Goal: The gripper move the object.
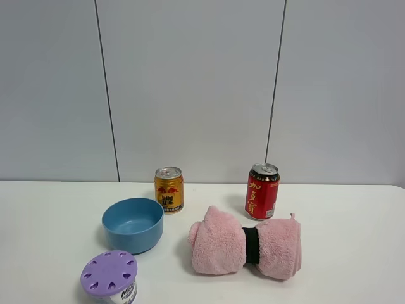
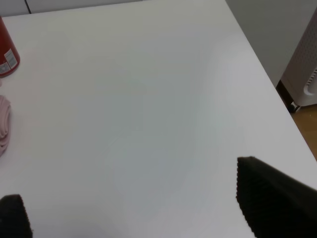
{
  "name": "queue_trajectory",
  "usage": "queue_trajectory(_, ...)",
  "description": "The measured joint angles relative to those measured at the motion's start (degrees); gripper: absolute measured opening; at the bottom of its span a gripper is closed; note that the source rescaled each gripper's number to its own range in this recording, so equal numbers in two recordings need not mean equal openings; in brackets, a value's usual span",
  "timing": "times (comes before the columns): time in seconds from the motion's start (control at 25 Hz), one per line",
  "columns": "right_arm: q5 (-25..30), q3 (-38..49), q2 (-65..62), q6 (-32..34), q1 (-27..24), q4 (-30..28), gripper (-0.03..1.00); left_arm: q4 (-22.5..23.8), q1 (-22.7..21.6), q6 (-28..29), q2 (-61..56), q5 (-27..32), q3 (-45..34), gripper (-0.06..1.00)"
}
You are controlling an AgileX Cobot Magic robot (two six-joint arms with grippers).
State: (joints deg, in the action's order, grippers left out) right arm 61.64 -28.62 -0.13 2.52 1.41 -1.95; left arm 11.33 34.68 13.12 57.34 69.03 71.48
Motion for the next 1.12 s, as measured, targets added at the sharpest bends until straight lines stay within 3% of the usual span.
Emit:
queue_trajectory(0.12, 0.0, 0.0, 0.0, 0.0, 0.0, 0.0, 1.0, 0.0, 0.0, 0.9, -8.8, 0.0, -6.7, 0.25)
queue_trajectory(0.36, 0.0, 0.0, 0.0, 0.0, 0.0, 0.0, 1.0, 0.1, 0.0, 9.1, -27.2, 0.9, -21.5, 0.25)
queue_trajectory(0.52, 0.0, 0.0, 0.0, 0.0, 0.0, 0.0, 1.0, 0.1, 0.0, 10.3, -36.3, 1.0, -29.7, 0.25)
queue_trajectory(0.64, 0.0, 0.0, 0.0, 0.0, 0.0, 0.0, 1.0, -0.7, 0.0, 6.9, -40.6, 1.0, -35.4, 0.25)
queue_trajectory(0.8, 0.0, 0.0, 0.0, 0.0, 0.0, 0.0, 1.0, -5.4, 0.0, 0.2, -43.9, 0.8, -39.3, 0.25)
queue_trajectory(1.12, 0.0, 0.0, 0.0, 0.0, 0.0, 0.0, 1.0, -8.6, 0.1, -9.4, -45.5, -8.7, -41.3, 0.25)
